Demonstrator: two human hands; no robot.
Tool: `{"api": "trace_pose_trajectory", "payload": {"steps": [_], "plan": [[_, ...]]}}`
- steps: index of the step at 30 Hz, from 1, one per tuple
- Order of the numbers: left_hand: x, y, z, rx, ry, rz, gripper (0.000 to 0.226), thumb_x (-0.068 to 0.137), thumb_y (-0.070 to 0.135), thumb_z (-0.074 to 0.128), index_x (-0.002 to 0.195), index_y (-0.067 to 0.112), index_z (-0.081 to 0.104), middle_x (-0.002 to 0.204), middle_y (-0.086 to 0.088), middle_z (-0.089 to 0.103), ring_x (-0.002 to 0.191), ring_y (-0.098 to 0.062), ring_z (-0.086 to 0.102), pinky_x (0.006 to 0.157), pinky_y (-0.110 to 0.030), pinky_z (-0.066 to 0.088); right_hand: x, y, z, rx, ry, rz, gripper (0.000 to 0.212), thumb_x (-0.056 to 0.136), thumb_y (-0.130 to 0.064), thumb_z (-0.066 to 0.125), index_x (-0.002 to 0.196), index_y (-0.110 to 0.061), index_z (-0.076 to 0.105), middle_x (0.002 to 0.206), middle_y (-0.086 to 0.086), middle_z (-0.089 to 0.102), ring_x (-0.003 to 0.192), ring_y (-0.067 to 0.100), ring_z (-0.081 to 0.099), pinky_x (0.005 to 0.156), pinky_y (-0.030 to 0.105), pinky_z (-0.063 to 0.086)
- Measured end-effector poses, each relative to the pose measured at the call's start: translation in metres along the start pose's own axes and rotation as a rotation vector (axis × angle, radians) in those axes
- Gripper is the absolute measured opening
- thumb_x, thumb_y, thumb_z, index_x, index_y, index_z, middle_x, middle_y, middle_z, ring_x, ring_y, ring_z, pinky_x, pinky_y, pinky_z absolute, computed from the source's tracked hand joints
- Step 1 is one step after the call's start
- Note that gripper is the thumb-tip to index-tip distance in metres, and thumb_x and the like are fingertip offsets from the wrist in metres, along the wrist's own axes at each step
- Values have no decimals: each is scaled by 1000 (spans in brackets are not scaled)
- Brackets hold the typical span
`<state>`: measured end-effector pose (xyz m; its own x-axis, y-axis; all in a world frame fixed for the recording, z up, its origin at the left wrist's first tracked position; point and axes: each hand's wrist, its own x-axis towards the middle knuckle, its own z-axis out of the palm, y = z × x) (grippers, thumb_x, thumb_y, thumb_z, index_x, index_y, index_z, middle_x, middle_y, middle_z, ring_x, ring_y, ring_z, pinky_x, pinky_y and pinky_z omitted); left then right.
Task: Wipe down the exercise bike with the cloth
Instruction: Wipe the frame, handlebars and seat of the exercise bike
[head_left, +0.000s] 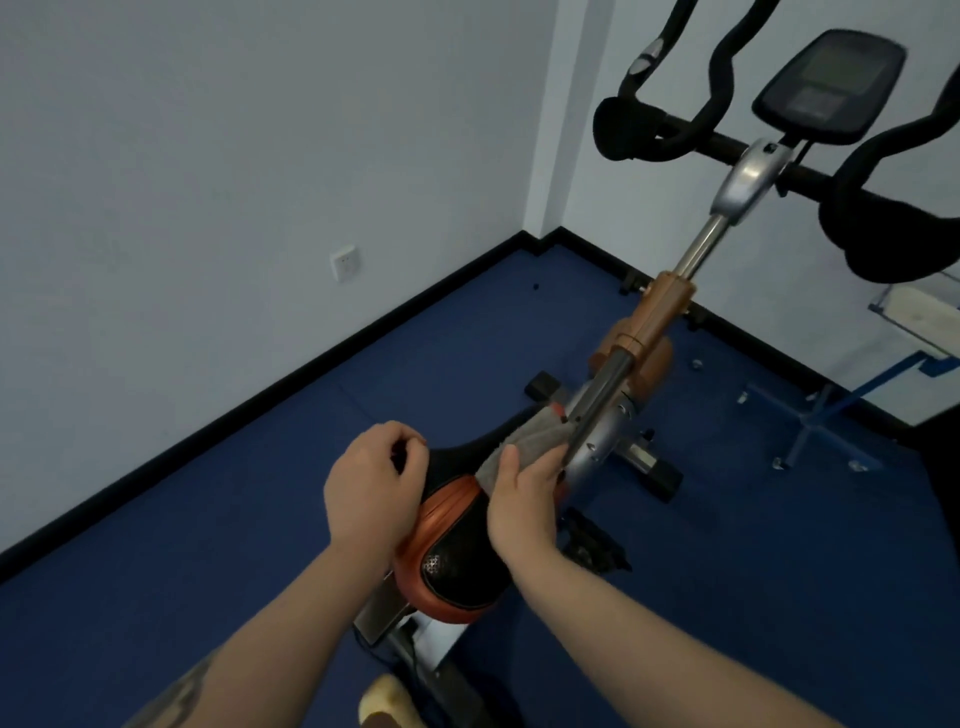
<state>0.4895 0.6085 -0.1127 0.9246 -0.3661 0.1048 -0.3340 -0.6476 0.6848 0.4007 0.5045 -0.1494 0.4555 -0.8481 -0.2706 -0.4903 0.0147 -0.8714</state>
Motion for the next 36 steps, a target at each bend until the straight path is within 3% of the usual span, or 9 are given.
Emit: {"api": "trace_pose_trajectory", "payload": {"steps": [4, 9, 13, 20, 24, 29, 31, 34, 36], "plan": [[6, 2, 0, 92, -145, 2, 12, 91, 39, 50, 87, 37, 61, 85, 20, 62, 77, 0, 56, 59, -23, 43, 69, -19, -15, 205, 0, 243, 68, 104, -46, 27, 156, -8, 6, 158, 16, 25, 142, 30, 32, 118, 42, 26], [11, 2, -1, 277, -256, 128, 24, 99, 38, 39, 87, 27, 58, 80, 11, 59, 73, -10, 55, 64, -32, 47, 36, -9, -25, 185, -88, 118, 63, 103, -51, 26, 157, -26, 6, 160, 2, 25, 143, 22, 31, 117, 36, 25], [13, 16, 6, 568, -364, 415, 20, 103, 27, 30, 104, 25, 49, 95, 7, 53, 89, -19, 56, 69, -32, 36, 85, -30, -33, 242, -105, 323, 57, 103, -52, 24, 148, -17, 33, 141, 13, 50, 122, 29, 52, 105, 40, 42], [9, 10, 15, 577, -336, 441, 29, 103, 30, 24, 106, 29, 53, 103, 9, 59, 95, -18, 57, 77, -35, 41, 72, -10, -56, -421, -205, -422, 41, 105, -41, 29, 132, -26, 55, 141, -9, 48, 132, 9, 40, 113, 31, 29], [10, 11, 16, 522, -330, 410, 21, 103, 32, 35, 97, 29, 55, 95, 10, 61, 89, -17, 58, 77, -35, 44, 96, -36, -75, -358, -437, -279, 38, 104, -44, 30, 105, -41, 68, 119, -25, 57, 117, -5, 51, 99, 16, 33], [6, 11, 17, 489, -237, 325, 37, 103, 35, 23, 96, 31, 59, 94, 11, 63, 88, -14, 59, 85, -35, 42, 109, -59, -45, -1006, -684, -717, 43, 105, -45, 22, 109, -29, 61, 114, -6, 67, 103, 21, 60, 83, 39, 44], [3, 13, 16, 482, -179, 288, 37, 102, 35, 24, 97, 31, 61, 94, 12, 63, 87, -12, 59, 87, -33, 42, 122, -64, -48, -934, -813, -634, 39, 105, -47, 25, 118, -31, 58, 123, -8, 64, 110, 19, 59, 93, 41, 44], [-1, 17, 14, 457, -80, 203, 31, 99, 34, 35, 91, 28, 65, 88, 12, 63, 81, -11, 59, 87, -31, 42, 144, -66, -58, -936, -823, -501, 44, 105, -45, 29, 113, -19, 63, 122, 2, 64, 113, 23, 58, 97, 41, 43], [-3, 19, 14, 475, -28, 161, 27, 97, 28, 42, 85, 24, 66, 83, 10, 64, 77, -12, 59, 84, -31, 43, 139, -65, -53, -1171, -778, -731, 31, 105, -34, 31, 110, -15, 55, 116, 6, 62, 105, 29, 59, 81, 41, 46]]}}
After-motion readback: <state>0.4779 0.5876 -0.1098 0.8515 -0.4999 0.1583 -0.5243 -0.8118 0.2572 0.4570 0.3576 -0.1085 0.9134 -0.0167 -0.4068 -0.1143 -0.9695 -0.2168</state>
